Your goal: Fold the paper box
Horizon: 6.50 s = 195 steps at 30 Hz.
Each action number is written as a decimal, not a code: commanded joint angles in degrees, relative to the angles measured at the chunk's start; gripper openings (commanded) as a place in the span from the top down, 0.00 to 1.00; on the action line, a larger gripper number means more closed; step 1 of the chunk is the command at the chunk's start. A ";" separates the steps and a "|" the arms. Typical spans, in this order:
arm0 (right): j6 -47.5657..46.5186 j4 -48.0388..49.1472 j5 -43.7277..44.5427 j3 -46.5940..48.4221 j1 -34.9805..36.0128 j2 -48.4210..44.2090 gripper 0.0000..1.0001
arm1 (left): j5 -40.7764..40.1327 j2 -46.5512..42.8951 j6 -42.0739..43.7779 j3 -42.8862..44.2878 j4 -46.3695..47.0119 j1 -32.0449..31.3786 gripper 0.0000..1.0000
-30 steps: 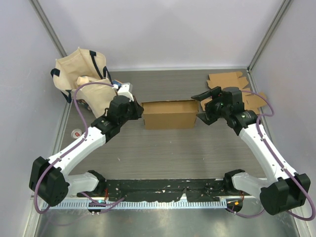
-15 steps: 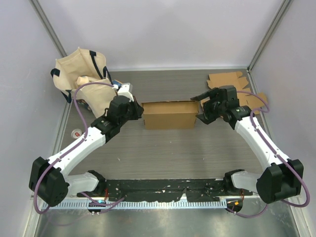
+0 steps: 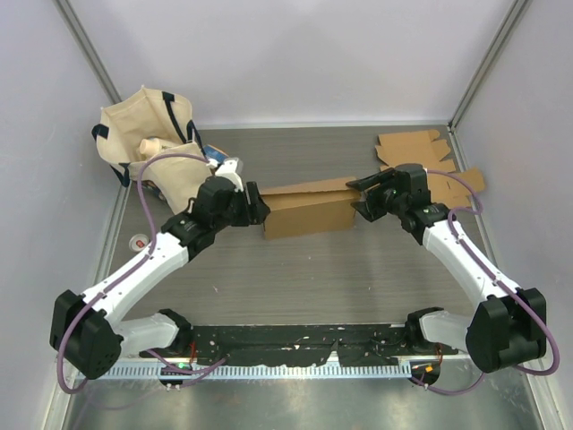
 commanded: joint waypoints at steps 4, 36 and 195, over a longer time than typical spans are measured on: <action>-0.39 2.18 3.36 -4.01 -0.25 0.66 0.39 | 13.88 -8.67 -6.09 1.51 -11.04 3.28 0.01; -2.58 3.67 2.22 -3.74 -0.16 1.54 0.40 | 36.58 7.13 -33.46 -1.48 12.69 15.27 0.72; -81.60 -11.45 61.55 23.51 4.50 45.04 0.47 | 9.94 8.81 -5.33 23.14 -7.34 -8.03 0.20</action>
